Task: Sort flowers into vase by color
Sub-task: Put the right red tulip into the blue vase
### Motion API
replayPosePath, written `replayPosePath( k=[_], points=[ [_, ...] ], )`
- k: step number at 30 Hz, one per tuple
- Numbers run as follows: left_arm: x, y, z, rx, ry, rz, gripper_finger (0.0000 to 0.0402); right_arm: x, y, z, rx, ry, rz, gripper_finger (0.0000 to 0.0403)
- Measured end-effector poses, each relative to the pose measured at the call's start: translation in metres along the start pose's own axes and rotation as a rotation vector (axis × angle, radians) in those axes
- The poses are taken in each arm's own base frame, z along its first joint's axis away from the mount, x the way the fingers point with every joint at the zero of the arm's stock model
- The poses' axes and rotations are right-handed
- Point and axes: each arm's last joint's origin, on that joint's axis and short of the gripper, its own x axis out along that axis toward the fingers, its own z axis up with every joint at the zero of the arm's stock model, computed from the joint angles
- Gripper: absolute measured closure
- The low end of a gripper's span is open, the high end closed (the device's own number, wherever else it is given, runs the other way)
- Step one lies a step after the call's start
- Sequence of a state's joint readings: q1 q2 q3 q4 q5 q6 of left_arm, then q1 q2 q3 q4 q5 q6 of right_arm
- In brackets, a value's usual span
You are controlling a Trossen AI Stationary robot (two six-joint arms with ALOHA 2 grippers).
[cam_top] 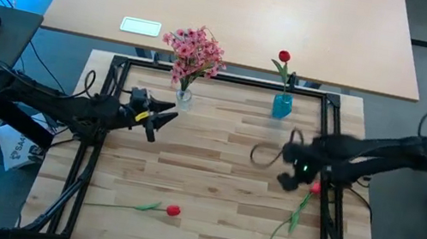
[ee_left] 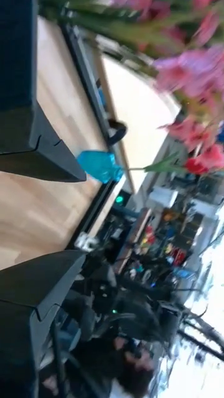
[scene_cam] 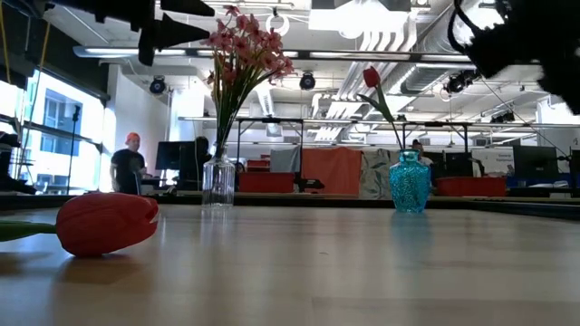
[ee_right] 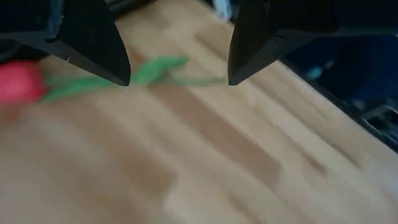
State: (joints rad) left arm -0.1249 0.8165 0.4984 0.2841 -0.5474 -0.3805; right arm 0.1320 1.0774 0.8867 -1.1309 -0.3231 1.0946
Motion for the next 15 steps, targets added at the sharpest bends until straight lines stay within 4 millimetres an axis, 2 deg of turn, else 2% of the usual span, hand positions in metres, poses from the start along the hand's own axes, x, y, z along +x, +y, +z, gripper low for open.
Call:
replayPosePath(
  k=[4,6,11,15],
  points=[
    [0.000,0.000,-0.004,-0.011,0.050,-0.025,0.0222,0.047,0.001,-0.019,0.087,0.148,0.036,0.0139],
    [0.000,0.000,-0.005,-0.011,0.062,-0.032,0.0222,0.062,-0.003,-0.029,0.158,0.173,0.049,0.0139],
    [0.000,0.000,-0.005,-0.011,0.068,-0.043,0.0222,0.078,-0.011,-0.049,0.372,0.077,0.019,0.0139],
    [0.000,0.000,-0.005,-0.024,0.068,-0.043,0.0222,0.086,-0.017,-0.066,0.470,0.076,-0.048,0.0139]
  ],
)
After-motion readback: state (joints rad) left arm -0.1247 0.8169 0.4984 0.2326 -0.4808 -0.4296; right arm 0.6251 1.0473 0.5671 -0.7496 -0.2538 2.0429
